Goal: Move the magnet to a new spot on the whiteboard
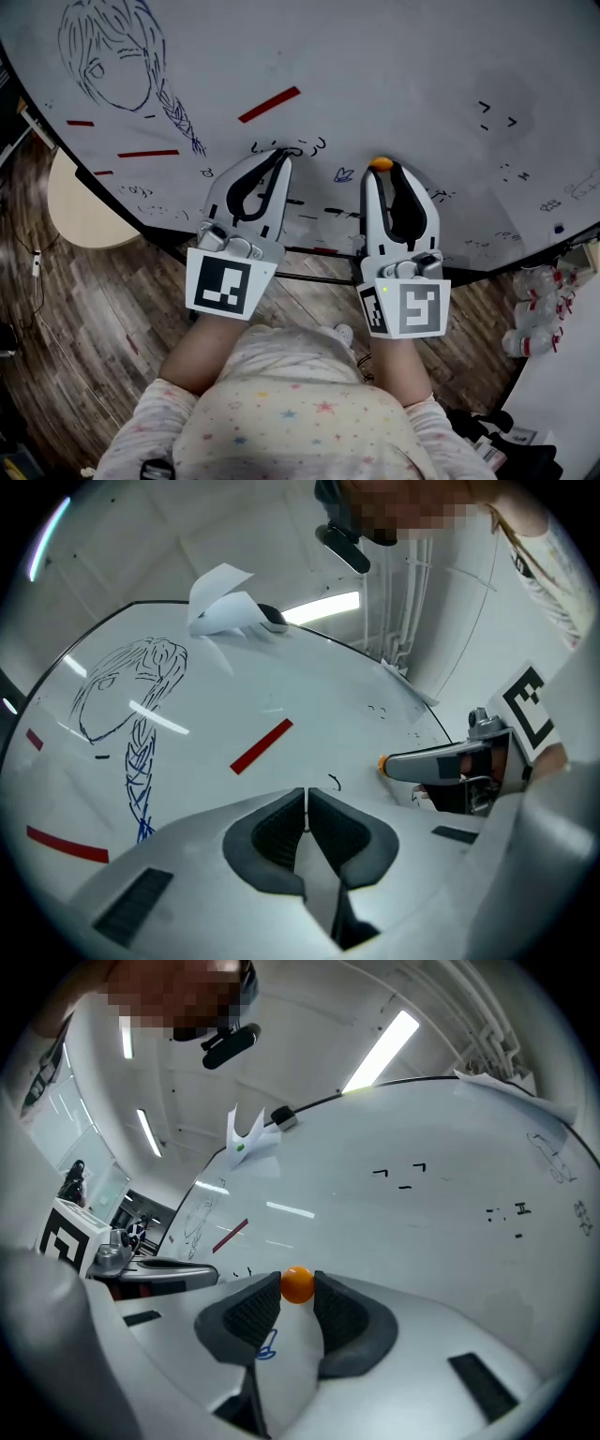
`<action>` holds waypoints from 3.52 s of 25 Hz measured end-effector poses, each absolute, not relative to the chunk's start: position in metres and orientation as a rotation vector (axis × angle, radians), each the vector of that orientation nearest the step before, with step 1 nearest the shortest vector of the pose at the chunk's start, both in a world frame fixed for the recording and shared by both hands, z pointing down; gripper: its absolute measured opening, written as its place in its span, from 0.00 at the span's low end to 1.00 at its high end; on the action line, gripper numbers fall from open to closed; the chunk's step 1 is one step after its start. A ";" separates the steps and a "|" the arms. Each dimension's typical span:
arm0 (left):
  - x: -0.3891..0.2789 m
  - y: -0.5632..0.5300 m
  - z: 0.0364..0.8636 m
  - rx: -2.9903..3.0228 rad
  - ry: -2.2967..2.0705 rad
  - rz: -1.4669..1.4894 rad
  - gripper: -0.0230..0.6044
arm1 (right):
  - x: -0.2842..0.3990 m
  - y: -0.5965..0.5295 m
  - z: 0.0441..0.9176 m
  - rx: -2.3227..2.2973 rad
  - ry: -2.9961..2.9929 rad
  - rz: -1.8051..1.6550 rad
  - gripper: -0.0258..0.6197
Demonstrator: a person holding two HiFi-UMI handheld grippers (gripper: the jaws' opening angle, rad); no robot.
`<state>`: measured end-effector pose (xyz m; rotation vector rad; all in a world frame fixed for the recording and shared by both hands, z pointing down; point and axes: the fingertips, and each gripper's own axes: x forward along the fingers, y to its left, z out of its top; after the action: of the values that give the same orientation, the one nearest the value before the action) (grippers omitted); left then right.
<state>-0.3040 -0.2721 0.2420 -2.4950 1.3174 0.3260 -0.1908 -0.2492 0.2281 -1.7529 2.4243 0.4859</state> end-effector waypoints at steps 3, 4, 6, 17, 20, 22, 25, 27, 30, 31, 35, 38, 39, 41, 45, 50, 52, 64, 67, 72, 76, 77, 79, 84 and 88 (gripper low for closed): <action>-0.312 -0.275 0.234 -2.480 1.319 0.346 0.07 | -0.197 -0.252 0.224 -1.755 2.425 0.500 0.21; -0.314 -0.276 0.231 -2.475 1.320 0.353 0.07 | -0.199 -0.253 0.223 -1.757 2.424 0.504 0.21; -0.318 -0.277 0.225 -2.464 1.319 0.371 0.07 | -0.200 -0.254 0.221 -1.761 2.421 0.511 0.21; -0.323 -0.275 0.205 -2.418 1.309 0.425 0.07 | -0.198 -0.258 0.208 -1.785 2.395 0.548 0.21; -0.323 -0.275 0.206 -2.418 1.309 0.424 0.07 | -0.197 -0.260 0.208 -1.805 2.391 0.561 0.21; -0.322 -0.275 0.207 -2.420 1.310 0.423 0.07 | -0.197 -0.260 0.209 -1.818 2.387 0.572 0.21; -0.322 -0.275 0.209 -2.425 1.316 0.422 0.07 | -0.197 -0.260 0.209 -1.825 2.383 0.574 0.21; -0.323 -0.275 0.209 -2.425 1.320 0.421 0.07 | -0.197 -0.260 0.209 -1.825 2.384 0.576 0.21; -0.324 -0.275 0.210 -2.426 1.322 0.420 0.07 | -0.198 -0.260 0.209 -1.825 2.383 0.577 0.21; -0.324 -0.275 0.211 -2.427 1.322 0.420 0.07 | -0.198 -0.260 0.209 -1.823 2.384 0.575 0.21; -0.325 -0.274 0.213 -2.432 1.327 0.416 0.07 | -0.197 -0.259 0.209 -1.814 2.384 0.573 0.22; -0.327 -0.273 0.213 -2.434 1.332 0.411 0.07 | -0.197 -0.257 0.209 -1.811 2.383 0.576 0.22; -0.327 -0.272 0.213 -2.433 1.332 0.409 0.07 | -0.197 -0.256 0.209 -1.811 2.383 0.577 0.22; -0.328 -0.271 0.214 -2.432 1.331 0.408 0.07 | -0.197 -0.255 0.209 -1.811 2.381 0.577 0.22; -0.331 -0.270 0.215 -2.436 1.335 0.405 0.07 | -0.198 -0.253 0.208 -1.812 2.375 0.583 0.22; -0.334 -0.268 0.218 -2.446 1.346 0.408 0.07 | -0.202 -0.245 0.205 -1.794 2.366 0.614 0.19; -0.336 -0.267 0.220 -2.449 1.351 0.409 0.07 | -0.202 -0.242 0.205 -1.793 2.355 0.623 0.16; -0.341 -0.259 0.237 -2.486 1.376 0.396 0.07 | -0.198 -0.231 0.219 -1.825 2.352 0.582 0.06; -0.341 -0.257 0.242 -2.496 1.378 0.391 0.07 | -0.196 -0.228 0.222 -1.835 2.348 0.574 0.05; -0.341 -0.255 0.250 -2.509 1.384 0.386 0.07 | -0.192 -0.224 0.232 -1.849 2.356 0.548 0.04; -0.343 -0.255 0.258 -2.521 1.398 0.379 0.07 | -0.191 -0.222 0.242 -1.849 2.378 0.540 0.04; -0.343 -0.255 0.260 -2.525 1.401 0.377 0.07 | -0.192 -0.222 0.245 -1.842 2.388 0.537 0.04; -0.344 -0.255 0.265 -2.535 1.407 0.372 0.07 | -0.193 -0.223 0.253 -1.831 2.412 0.524 0.04; -0.344 -0.255 0.280 -2.565 1.415 0.354 0.07 | -0.190 -0.222 0.273 -1.841 2.443 0.469 0.04; -0.343 -0.253 0.292 -2.583 1.420 0.329 0.07 | -0.185 -0.220 0.283 -1.854 2.449 0.430 0.04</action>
<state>-0.3431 -0.2531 0.2921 -2.5828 1.4203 0.3290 -0.1849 -0.2204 0.2830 -1.8542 2.4488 0.4300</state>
